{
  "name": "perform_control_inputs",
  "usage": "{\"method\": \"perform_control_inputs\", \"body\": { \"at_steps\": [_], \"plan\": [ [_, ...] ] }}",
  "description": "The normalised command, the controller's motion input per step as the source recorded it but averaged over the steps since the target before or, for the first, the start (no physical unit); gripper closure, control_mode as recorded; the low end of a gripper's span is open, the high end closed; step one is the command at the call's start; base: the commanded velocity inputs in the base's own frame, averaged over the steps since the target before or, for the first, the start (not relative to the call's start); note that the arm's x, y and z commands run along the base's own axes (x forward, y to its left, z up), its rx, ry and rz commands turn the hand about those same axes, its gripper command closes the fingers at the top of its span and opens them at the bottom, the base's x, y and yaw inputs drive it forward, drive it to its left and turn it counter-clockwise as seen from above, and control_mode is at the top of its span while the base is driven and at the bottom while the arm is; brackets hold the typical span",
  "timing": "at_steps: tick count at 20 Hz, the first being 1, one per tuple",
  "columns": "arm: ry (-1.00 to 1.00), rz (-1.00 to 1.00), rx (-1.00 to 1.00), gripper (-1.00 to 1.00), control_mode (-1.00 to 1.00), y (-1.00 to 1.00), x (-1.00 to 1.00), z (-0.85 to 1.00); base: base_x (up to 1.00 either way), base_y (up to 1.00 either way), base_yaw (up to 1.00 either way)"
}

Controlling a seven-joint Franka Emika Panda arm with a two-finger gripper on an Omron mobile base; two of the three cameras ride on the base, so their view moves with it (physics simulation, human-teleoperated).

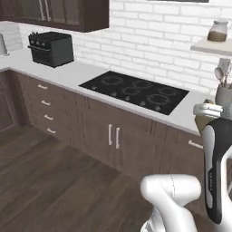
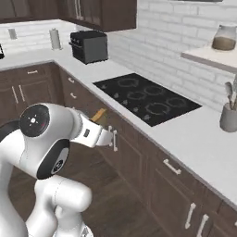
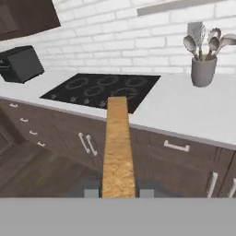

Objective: Start the toaster. Once the lever pops up, take the bread to the plate on the dining counter.

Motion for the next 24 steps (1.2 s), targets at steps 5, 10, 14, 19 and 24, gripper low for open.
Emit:
{"method": "perform_control_inputs", "body": {
  "at_steps": [5,10,14,19,24],
  "plan": [
    [0.00,0.00,0.00,1.00,1.00,0.00,0.00,0.00,0.00,0.00,1.00],
    [0.00,0.00,0.00,1.00,1.00,0.00,0.00,0.00,0.00,0.00,1.00],
    [0.00,0.00,0.00,1.00,1.00,0.00,0.00,0.00,0.00,0.00,1.00],
    [0.00,0.00,0.00,1.00,1.00,0.00,0.00,0.00,0.00,0.00,1.00],
    [0.00,0.00,0.00,1.00,1.00,0.00,0.00,0.00,0.00,0.00,1.00]
  ]
}}
